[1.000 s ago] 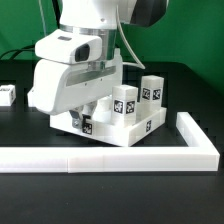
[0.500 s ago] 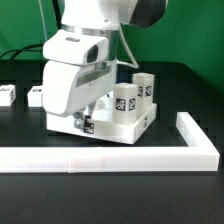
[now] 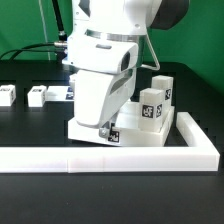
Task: Assemble square table
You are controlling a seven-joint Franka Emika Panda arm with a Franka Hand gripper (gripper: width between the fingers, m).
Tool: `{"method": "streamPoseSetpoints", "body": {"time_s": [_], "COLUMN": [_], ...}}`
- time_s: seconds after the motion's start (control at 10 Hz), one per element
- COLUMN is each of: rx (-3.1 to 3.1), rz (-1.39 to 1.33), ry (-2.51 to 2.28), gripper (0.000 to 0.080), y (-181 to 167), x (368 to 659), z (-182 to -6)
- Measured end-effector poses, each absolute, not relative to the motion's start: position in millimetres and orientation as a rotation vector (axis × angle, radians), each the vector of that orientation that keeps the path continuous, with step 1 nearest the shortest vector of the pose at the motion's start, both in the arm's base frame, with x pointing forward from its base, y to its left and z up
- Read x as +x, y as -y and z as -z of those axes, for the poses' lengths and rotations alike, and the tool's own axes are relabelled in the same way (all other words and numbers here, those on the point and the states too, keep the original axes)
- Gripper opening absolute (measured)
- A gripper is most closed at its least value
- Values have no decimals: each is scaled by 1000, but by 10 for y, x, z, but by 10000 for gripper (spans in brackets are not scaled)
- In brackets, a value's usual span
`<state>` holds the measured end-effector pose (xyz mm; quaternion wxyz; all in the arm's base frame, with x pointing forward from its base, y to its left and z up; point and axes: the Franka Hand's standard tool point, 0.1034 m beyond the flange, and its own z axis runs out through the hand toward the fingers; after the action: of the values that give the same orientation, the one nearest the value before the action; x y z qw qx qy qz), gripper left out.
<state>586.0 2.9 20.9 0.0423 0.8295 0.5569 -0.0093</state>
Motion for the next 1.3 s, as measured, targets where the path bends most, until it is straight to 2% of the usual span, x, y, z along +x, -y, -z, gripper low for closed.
{"method": "streamPoseSetpoints", "body": {"time_s": [0.4,1.0,1.3], "rx": [2394,2005,2020], "rz": [52,109,111], "ry": [-1879,-2262,-2250], "gripper": [58,58,58], "y": [10,-179,-152], "x": [5870,6021,6015], "z": [-212,-227,-218]}}
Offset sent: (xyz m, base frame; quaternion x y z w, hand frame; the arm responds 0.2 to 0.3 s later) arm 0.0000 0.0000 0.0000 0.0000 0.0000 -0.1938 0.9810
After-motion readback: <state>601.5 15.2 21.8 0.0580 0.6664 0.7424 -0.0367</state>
